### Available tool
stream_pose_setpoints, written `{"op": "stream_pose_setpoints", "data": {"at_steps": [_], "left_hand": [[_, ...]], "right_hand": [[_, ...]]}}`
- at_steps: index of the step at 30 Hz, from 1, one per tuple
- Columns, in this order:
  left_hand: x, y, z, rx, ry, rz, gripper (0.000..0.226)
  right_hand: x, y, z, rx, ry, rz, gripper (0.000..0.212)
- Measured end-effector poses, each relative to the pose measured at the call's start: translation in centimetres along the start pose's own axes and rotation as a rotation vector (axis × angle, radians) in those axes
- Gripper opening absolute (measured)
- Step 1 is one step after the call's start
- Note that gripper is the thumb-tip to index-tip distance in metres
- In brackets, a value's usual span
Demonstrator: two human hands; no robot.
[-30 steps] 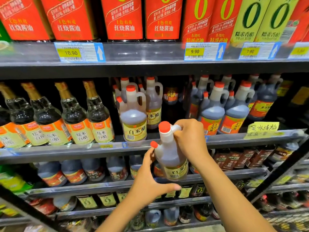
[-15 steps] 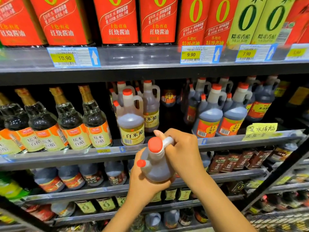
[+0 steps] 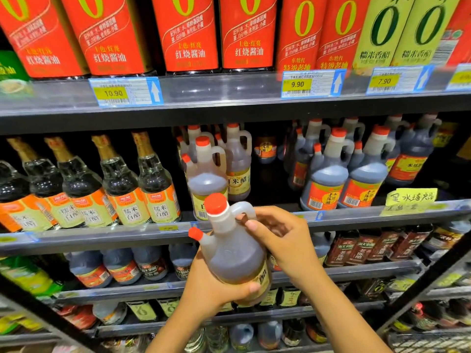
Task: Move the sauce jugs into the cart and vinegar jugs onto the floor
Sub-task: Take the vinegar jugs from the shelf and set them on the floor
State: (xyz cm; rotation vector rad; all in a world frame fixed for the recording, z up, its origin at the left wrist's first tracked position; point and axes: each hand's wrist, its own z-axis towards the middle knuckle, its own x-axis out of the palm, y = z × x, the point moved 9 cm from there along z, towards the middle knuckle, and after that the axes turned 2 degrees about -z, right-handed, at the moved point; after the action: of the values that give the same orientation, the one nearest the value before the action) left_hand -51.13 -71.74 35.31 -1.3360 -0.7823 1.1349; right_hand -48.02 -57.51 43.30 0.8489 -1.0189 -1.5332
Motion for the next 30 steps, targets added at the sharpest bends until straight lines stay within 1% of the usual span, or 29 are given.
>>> {"op": "stream_pose_setpoints", "data": {"at_steps": [3,4,6,7,8,9,11,13,17,19,22,23,25,27,28,30], "left_hand": [[-0.2,-0.7,-0.3,0.011,0.018,-0.016,0.080],[-0.3,-1.1,-0.4,0.015,0.021,-0.017,0.083],[-0.4,-1.9,-0.4,0.032,0.032,-0.023,0.088],[-0.4,-2.3,-0.3,0.043,0.035,-0.017,0.085],[-0.4,-2.7,-0.2,0.049,0.039,-0.008,0.081],[-0.4,-2.9,-0.1,0.047,0.042,0.003,0.078],[-0.5,-3.4,0.3,0.054,0.042,0.049,0.074],[-0.7,-4.1,0.8,0.085,0.031,0.122,0.075],[-0.2,-4.6,1.7,0.125,0.074,0.190,0.078],[0.0,-4.6,2.3,0.135,0.075,0.215,0.077],[0.7,-5.2,3.5,0.163,0.092,0.257,0.068],[1.0,-5.5,3.9,0.161,0.115,0.229,0.070],[1.4,-5.5,4.5,0.137,0.178,0.157,0.085],[0.9,-5.2,5.1,0.132,0.200,0.162,0.102],[0.2,-5.1,5.4,0.141,0.161,0.181,0.107],[-1.7,-5.0,6.0,0.162,-0.012,0.162,0.108]], "right_hand": [[0.5,-1.0,-0.5,0.024,0.035,0.056,0.021],[0.9,-1.4,-0.7,0.041,0.058,0.088,0.029],[1.7,-2.5,-1.2,0.103,0.128,0.159,0.062],[2.0,-2.8,-1.5,0.128,0.165,0.181,0.076],[2.2,-3.0,-1.7,0.146,0.199,0.181,0.085],[2.4,-2.9,-1.9,0.159,0.231,0.152,0.088],[2.4,-2.4,-2.1,0.170,0.279,0.067,0.084],[2.2,-2.1,-2.0,0.185,0.291,-0.048,0.081],[1.3,-1.6,-0.8,0.227,0.187,-0.318,0.087],[1.0,-1.3,-0.3,0.224,0.130,-0.383,0.088],[0.3,-1.4,0.6,0.195,0.029,-0.357,0.082],[0.0,-1.6,1.0,0.189,-0.001,-0.340,0.079],[-0.5,-2.2,1.8,0.180,-0.047,-0.300,0.071],[-1.2,-2.7,2.6,0.176,-0.090,-0.248,0.065],[-1.5,-3.0,3.1,0.172,-0.108,-0.226,0.066],[-2.2,-3.2,4.1,0.160,-0.142,-0.207,0.072]]}}
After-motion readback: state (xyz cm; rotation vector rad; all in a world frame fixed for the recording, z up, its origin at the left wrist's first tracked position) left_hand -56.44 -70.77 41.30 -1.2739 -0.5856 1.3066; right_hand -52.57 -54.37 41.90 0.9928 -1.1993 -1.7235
